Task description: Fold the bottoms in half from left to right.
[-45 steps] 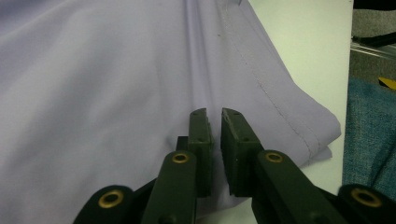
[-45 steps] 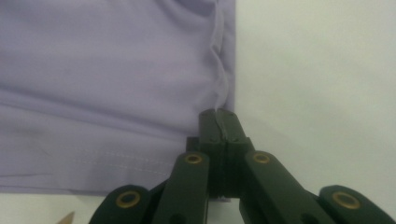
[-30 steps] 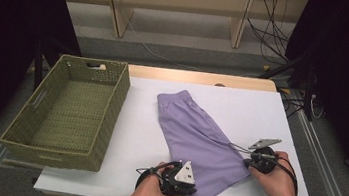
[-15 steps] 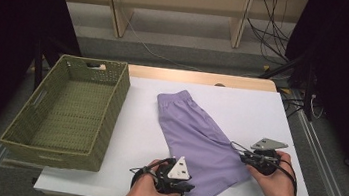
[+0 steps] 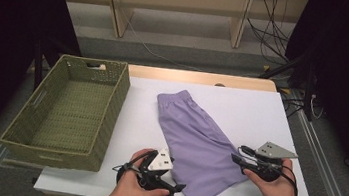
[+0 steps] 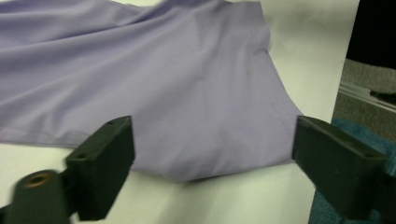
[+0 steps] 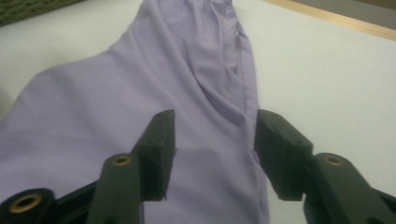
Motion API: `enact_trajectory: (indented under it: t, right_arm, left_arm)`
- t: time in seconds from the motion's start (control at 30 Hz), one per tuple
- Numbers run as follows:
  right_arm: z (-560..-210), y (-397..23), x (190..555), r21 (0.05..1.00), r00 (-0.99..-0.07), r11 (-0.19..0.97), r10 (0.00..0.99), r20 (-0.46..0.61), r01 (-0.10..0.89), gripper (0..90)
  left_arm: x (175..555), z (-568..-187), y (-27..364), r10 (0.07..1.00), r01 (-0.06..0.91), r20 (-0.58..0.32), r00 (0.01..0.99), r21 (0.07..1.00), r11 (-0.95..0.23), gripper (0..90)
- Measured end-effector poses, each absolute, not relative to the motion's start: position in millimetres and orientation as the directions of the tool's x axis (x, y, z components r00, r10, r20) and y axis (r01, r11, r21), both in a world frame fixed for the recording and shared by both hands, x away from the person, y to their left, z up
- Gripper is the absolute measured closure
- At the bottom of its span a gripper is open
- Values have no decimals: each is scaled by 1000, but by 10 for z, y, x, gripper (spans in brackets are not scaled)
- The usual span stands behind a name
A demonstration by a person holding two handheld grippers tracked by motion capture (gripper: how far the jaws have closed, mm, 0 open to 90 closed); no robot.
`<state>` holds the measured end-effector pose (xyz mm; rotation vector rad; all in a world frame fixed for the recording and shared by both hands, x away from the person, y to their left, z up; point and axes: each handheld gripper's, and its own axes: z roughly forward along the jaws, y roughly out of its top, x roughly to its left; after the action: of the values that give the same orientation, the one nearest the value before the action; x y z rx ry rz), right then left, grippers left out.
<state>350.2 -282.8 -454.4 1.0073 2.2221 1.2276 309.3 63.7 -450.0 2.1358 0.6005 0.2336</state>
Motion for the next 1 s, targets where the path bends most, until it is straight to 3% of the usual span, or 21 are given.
enact_trajectory:
  t: [0.07, 0.4, 1.0]
  right_arm:
    - [-4545, -2823, 3501, 860, -662, 330, 750, 10, 388, 432]
    - [-4543, -2750, 3516, 871, -667, 319, 745, 13, 374, 294]
    - [-4557, -2809, 3503, 877, -655, 316, 755, -1, 362, 269]
  left_arm:
    - [3100, -4493, 691, 506, 340, -56, 861, 802, -490, 2]
    - [3113, -4521, 821, 541, 351, -43, 840, 803, -482, 0]
    - [3154, -4545, 794, 548, 359, -34, 836, 790, -498, 0]
